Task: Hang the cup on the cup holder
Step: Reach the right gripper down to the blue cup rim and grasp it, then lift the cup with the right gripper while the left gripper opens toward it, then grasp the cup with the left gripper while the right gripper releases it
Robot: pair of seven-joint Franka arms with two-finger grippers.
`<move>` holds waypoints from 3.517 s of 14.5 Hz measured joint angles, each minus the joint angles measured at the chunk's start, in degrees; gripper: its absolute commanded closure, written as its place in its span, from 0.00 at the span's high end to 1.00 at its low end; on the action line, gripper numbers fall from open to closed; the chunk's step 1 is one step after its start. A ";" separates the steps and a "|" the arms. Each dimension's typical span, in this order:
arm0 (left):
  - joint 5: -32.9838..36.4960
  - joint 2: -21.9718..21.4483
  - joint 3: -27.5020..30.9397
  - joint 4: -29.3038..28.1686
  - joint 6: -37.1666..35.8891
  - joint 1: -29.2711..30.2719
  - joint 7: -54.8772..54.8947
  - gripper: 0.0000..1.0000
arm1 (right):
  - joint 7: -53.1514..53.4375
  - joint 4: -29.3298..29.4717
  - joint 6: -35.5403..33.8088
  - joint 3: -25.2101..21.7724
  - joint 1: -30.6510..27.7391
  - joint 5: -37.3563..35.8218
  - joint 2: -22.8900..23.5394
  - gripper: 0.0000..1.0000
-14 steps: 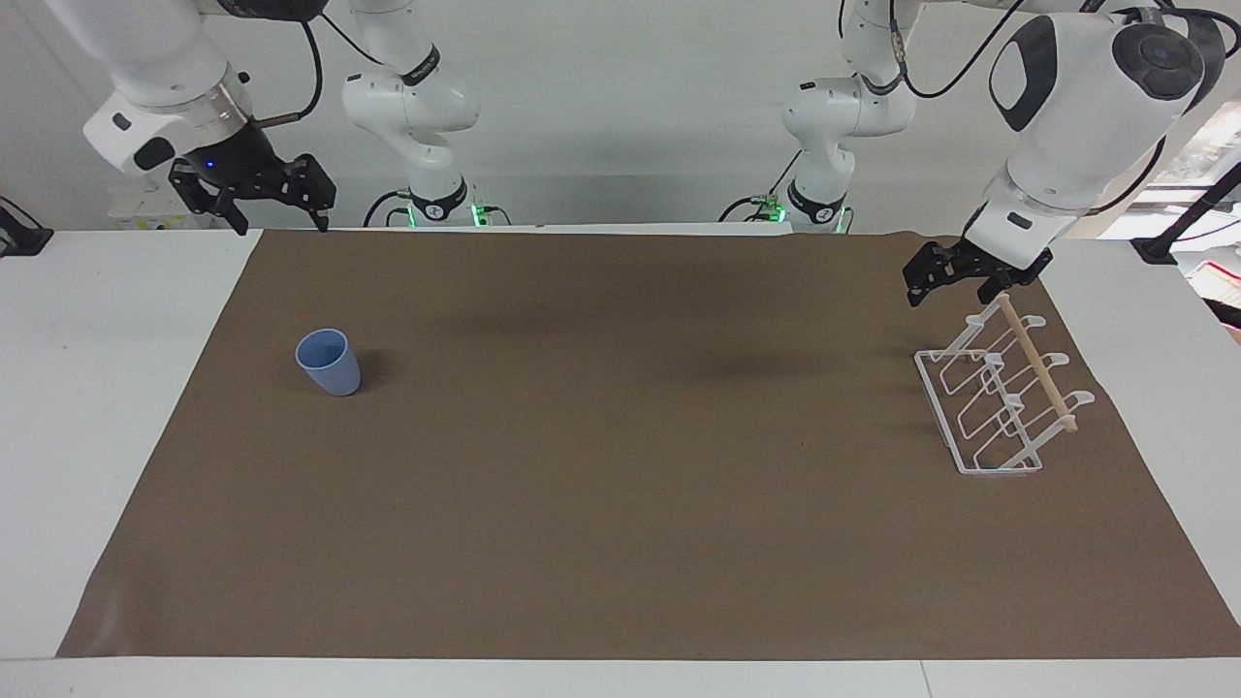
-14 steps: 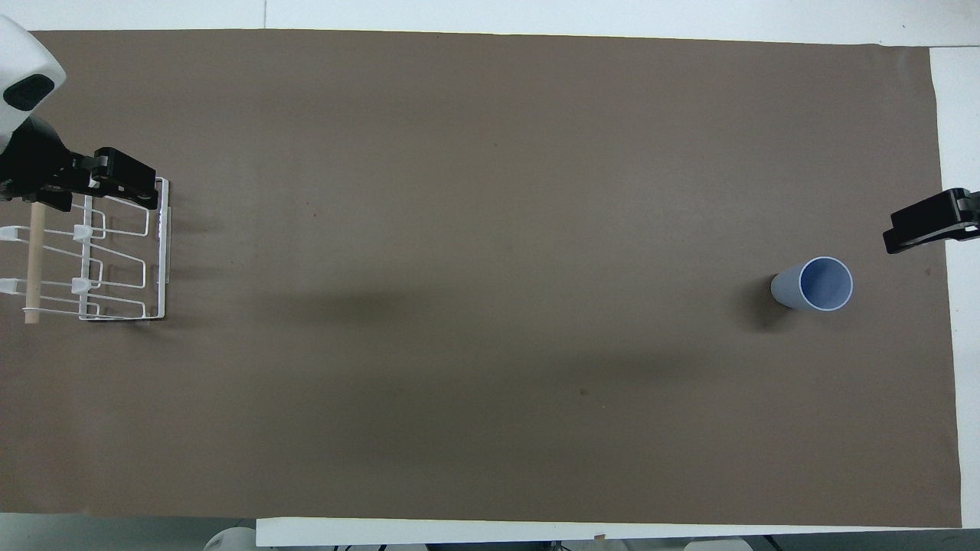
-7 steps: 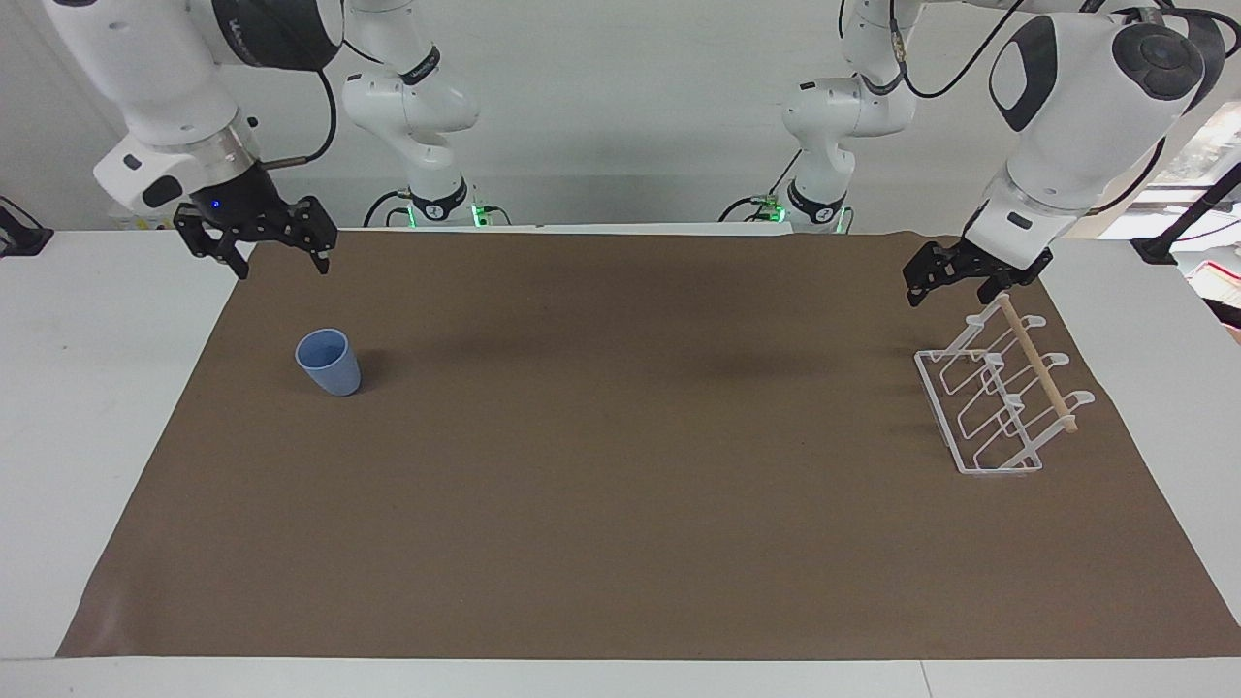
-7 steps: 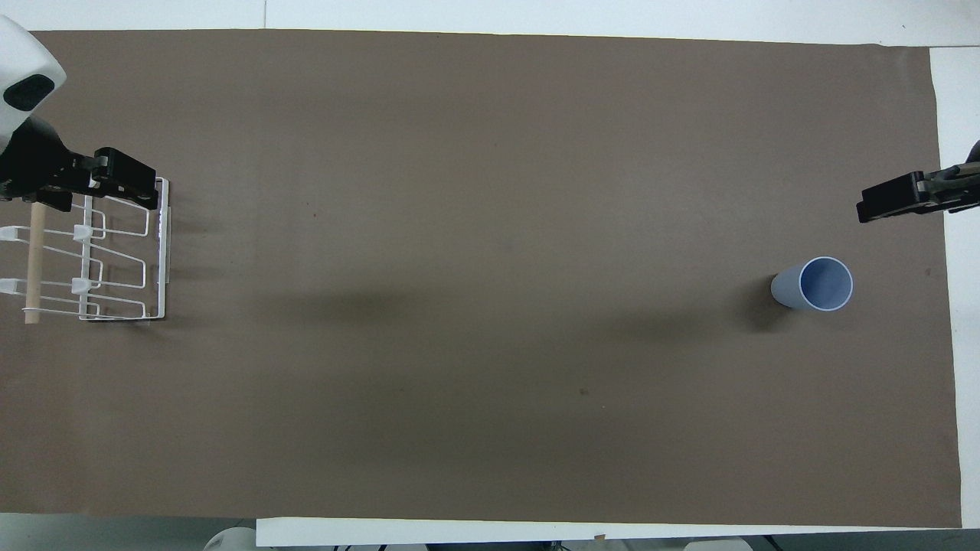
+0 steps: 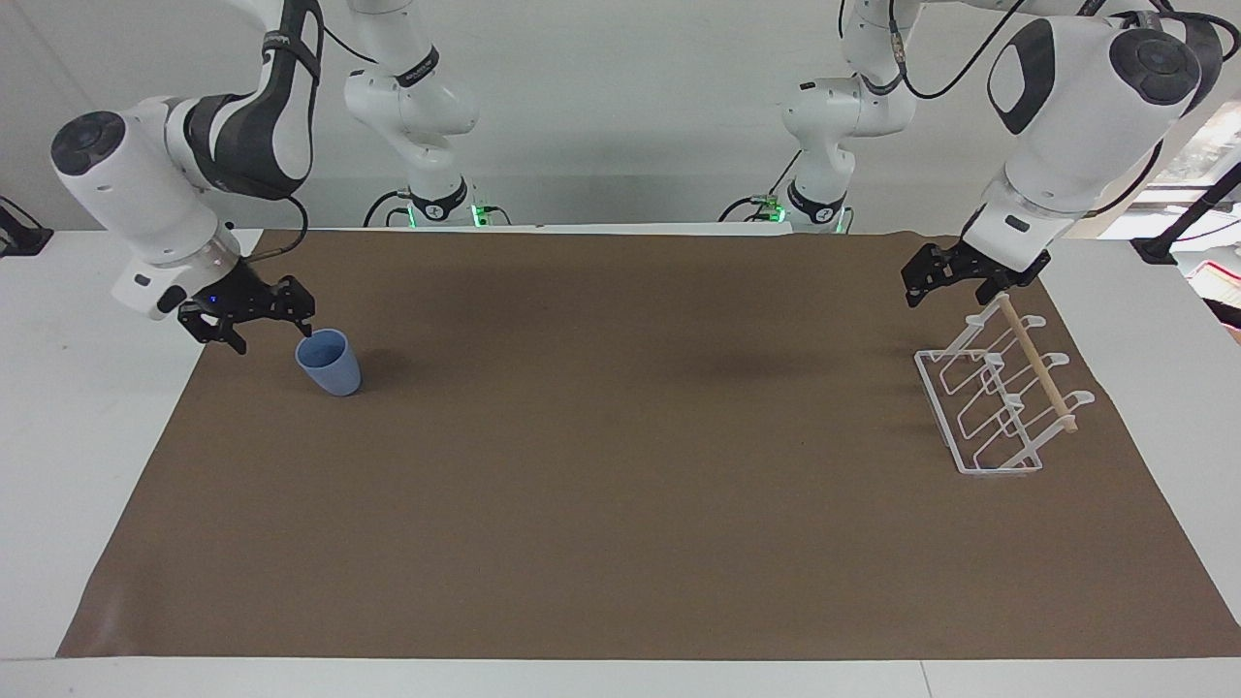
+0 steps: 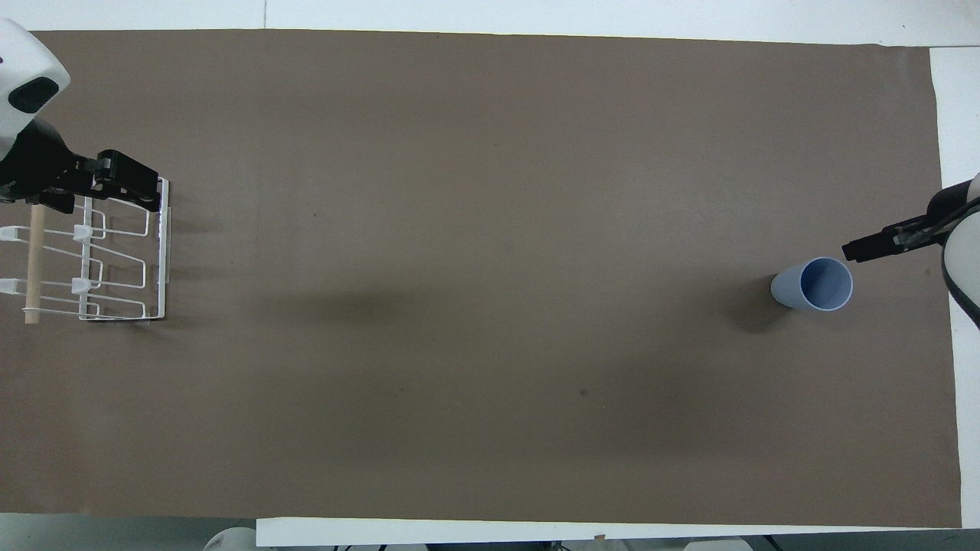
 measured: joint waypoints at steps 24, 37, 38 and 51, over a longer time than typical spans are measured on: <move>-0.04 -0.52 0.01 -2.18 -0.03 0.01 -13.96 1.00 | -5.96 -6.40 4.32 0.71 -1.45 0.11 2.79 0.00; -15.97 -0.42 -0.37 -0.26 4.69 -0.12 -57.59 1.00 | 23.35 1.75 -1.87 2.72 21.26 60.88 0.20 0.00; -18.13 -0.42 -0.44 -0.26 5.17 -0.17 -62.32 1.00 | 25.47 1.73 0.65 2.74 23.41 62.60 0.25 0.00; -30.23 -0.68 -1.30 -3.08 8.98 -8.53 -89.79 1.00 | 38.25 1.63 13.90 2.60 39.11 73.01 0.64 0.00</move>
